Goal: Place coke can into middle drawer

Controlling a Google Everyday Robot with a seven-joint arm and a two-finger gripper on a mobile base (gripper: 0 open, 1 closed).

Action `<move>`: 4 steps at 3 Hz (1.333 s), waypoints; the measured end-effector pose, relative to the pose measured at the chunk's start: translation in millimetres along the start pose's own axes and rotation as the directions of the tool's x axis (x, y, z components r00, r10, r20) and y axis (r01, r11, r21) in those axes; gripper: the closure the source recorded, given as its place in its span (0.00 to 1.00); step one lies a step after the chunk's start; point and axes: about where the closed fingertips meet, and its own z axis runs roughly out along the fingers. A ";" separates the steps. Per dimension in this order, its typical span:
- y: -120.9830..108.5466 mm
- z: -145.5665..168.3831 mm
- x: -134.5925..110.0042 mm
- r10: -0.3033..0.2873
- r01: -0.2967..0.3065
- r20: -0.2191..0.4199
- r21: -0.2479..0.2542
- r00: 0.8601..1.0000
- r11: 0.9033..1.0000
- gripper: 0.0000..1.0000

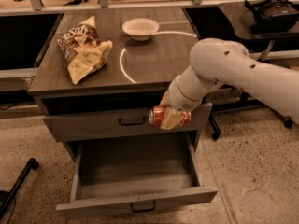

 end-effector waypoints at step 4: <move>42.3 77.0 26.6 0.162 -0.162 0.045 -0.005 0.986 0.987 1.00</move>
Offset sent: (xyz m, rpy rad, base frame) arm -0.0339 0.0005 -0.1168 0.1213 0.0820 -0.2184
